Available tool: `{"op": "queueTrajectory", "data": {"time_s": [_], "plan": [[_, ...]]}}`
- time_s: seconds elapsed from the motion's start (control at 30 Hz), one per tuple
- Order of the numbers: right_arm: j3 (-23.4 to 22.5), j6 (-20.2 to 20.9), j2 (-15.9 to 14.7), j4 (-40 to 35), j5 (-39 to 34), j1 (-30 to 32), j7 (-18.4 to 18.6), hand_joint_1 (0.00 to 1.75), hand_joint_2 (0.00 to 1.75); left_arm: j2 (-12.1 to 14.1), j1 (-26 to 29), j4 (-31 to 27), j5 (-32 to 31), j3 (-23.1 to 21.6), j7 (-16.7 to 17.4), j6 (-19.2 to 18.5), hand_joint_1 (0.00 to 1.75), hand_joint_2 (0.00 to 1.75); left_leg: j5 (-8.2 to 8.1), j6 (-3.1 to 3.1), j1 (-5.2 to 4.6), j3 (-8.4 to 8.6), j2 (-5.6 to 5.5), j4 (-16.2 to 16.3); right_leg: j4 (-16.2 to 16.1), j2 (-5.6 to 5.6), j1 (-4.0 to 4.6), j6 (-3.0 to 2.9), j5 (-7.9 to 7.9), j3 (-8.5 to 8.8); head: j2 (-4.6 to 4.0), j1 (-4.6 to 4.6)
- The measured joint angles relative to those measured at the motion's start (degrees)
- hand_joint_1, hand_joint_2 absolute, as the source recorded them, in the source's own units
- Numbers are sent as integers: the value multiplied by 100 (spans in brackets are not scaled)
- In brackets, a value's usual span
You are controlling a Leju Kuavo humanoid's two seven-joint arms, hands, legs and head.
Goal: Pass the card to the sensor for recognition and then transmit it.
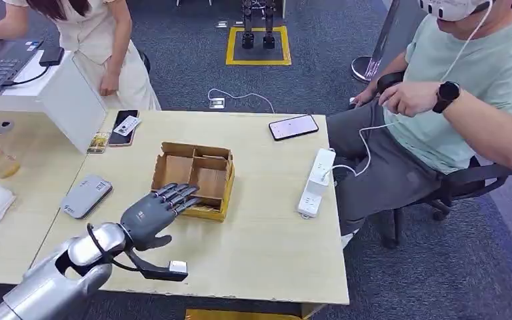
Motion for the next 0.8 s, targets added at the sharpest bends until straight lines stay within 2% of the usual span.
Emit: {"op": "queueTrajectory", "data": {"time_s": [0.2,0.6,0.8], "plan": [[-13,-2,2,0,-2,-1,-2,0,175,-247,141,101,-402,151,312,90,0,175,0,0,-2,-1,0,1,0,0,-1,0,0,1,0,0],[-92,-4,7,0,-2,1,-2,0,175,-413,321,260,-540,415,279,68,0,175,-1,0,0,0,0,0,0,0,0,0,0,0,0,-2],[-109,-4,7,0,-2,0,-2,0,175,-525,384,293,-645,516,371,79,0,175,-1,0,-1,-1,0,0,0,0,-1,1,-1,0,0,0]]}}
